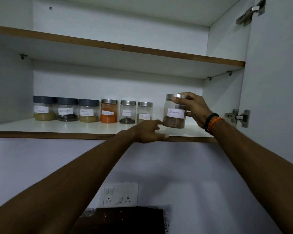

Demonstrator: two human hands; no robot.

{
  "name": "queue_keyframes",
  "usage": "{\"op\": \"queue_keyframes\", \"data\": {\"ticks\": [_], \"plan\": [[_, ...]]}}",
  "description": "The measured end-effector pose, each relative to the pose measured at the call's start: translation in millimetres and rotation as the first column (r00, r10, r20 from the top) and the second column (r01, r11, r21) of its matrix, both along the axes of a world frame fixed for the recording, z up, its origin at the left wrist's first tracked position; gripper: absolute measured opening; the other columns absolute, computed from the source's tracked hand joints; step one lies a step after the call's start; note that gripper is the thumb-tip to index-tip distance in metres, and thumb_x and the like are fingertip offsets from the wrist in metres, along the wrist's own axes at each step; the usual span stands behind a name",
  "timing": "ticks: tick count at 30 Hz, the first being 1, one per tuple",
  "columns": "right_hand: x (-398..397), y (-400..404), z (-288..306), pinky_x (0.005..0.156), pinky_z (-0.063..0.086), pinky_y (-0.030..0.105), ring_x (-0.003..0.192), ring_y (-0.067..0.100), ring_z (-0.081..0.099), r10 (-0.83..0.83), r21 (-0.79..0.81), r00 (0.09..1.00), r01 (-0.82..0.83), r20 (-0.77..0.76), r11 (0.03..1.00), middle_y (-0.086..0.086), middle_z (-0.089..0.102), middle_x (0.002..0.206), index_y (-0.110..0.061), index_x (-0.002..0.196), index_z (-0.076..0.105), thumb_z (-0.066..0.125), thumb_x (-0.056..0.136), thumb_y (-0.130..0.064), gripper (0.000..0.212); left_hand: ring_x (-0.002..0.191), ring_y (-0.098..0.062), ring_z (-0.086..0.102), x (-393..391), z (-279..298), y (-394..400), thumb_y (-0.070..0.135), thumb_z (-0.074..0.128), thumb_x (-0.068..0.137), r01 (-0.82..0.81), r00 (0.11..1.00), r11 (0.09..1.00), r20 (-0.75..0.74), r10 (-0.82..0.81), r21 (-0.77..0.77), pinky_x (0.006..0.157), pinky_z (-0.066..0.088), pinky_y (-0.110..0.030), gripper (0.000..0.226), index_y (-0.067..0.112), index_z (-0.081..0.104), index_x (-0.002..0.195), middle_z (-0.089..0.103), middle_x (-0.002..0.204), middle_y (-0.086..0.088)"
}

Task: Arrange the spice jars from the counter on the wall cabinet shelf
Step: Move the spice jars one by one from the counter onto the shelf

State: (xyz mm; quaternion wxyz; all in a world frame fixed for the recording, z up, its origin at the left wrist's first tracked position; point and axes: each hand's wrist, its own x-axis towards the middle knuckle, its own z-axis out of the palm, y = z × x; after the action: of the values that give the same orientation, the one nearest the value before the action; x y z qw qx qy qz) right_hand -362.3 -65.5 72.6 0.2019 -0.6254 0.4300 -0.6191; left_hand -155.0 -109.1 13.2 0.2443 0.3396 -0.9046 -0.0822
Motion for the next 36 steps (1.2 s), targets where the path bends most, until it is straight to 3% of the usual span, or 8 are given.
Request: {"op": "queue_keyframes", "data": {"ticks": [3, 7, 16, 19, 22, 29, 36], "plan": [[-5.8, -24.3, -4.5, 0.079, 0.060, 0.038, 0.106, 0.029, 0.066, -0.021, 0.019, 1.000, 0.021, 0.016, 1.000, 0.012, 0.065, 0.122, -0.011, 0.120, 0.065, 0.081, 0.080, -0.029, 0.046, 0.142, -0.025, 0.040, -0.7, -2.5, -11.5, 0.059, 0.045, 0.098, -0.033, 0.951, 0.995, 0.302, 0.059, -0.091, 0.113, 0.033, -0.038, 0.071, 0.016, 0.034, 0.154, 0.040, 0.157, -0.008], [-9.3, -56.0, -12.2, 0.089, 0.059, 0.046, 0.107, 0.029, 0.066, -0.040, 0.052, 0.999, 0.039, 0.013, 0.998, 0.011, 0.066, 0.120, -0.011, 0.119, 0.064, 0.083, 0.079, -0.029, 0.048, 0.148, -0.024, 0.030, -3.1, -0.3, -17.2, 0.060, 0.035, 0.100, 0.003, 0.912, 0.996, 0.408, 0.036, -0.094, 0.121, 0.025, -0.042, 0.073, 0.019, 0.021, 0.159, 0.029, 0.163, -0.006], [-14.3, -118.0, -18.2, 0.088, 0.058, 0.051, 0.095, 0.025, 0.066, -0.138, 0.053, 0.988, 0.142, -0.066, 0.989, 0.012, 0.067, 0.113, -0.017, 0.106, 0.058, 0.088, 0.071, -0.035, 0.049, 0.140, -0.027, 0.041, -2.6, -2.1, -18.6, 0.060, 0.034, 0.101, 0.051, 0.910, 0.974, 0.413, 0.046, -0.222, 0.112, 0.033, -0.039, 0.070, 0.016, 0.030, 0.156, 0.036, 0.158, -0.009], [-12.9, -134.8, -18.7, 0.088, 0.057, 0.045, 0.101, 0.027, 0.067, -0.153, 0.052, 0.982, 0.160, -0.110, 0.986, 0.008, 0.068, 0.112, -0.015, 0.112, 0.059, 0.089, 0.070, -0.038, 0.057, 0.140, -0.027, 0.041, -2.8, -2.3, -19.3, 0.060, 0.035, 0.101, 0.050, 0.909, 0.973, 0.413, 0.049, -0.224, 0.112, 0.034, -0.040, 0.070, 0.016, 0.031, 0.155, 0.038, 0.158, -0.009], [-11.9, -147.1, -20.0, 0.077, 0.053, 0.035, 0.102, 0.027, 0.066, -0.169, 0.041, 0.980, 0.174, -0.100, 0.984, 0.009, 0.068, 0.112, -0.013, 0.111, 0.060, 0.089, 0.069, -0.037, 0.057, 0.136, -0.028, 0.045, -4.1, -1.3, -18.2, 0.056, 0.037, 0.102, 0.053, 0.909, 0.973, 0.415, 0.047, -0.226, 0.111, 0.037, -0.041, 0.067, 0.012, 0.037, 0.152, 0.044, 0.153, -0.012], [-9.1, -166.0, -7.8, 0.082, 0.055, 0.037, 0.106, 0.029, 0.063, -0.200, 0.114, 0.969, 0.217, -0.142, 0.969, 0.012, 0.064, 0.123, -0.010, 0.118, 0.061, 0.086, 0.075, -0.024, 0.051, 0.131, -0.028, 0.050, -4.9, -0.3, -18.1, 0.055, 0.040, 0.102, 0.050, 0.914, 0.975, 0.403, 0.043, -0.218, 0.109, 0.040, -0.042, 0.065, 0.010, 0.041, 0.148, 0.051, 0.146, -0.014], [-10.4, -179.3, -2.0, 0.086, 0.053, 0.040, 0.114, 0.029, 0.058, -0.277, 0.138, 0.939, 0.307, -0.203, 0.942, 0.008, 0.059, 0.131, -0.013, 0.121, 0.063, 0.084, 0.077, -0.028, 0.051, 0.128, -0.028, 0.052, -5.5, -0.9, -19.7, 0.055, 0.042, 0.101, 0.048, 0.921, 0.973, 0.386, 0.043, -0.225, 0.107, 0.043, -0.041, 0.064, 0.010, 0.043, 0.147, 0.053, 0.143, -0.014]]}}
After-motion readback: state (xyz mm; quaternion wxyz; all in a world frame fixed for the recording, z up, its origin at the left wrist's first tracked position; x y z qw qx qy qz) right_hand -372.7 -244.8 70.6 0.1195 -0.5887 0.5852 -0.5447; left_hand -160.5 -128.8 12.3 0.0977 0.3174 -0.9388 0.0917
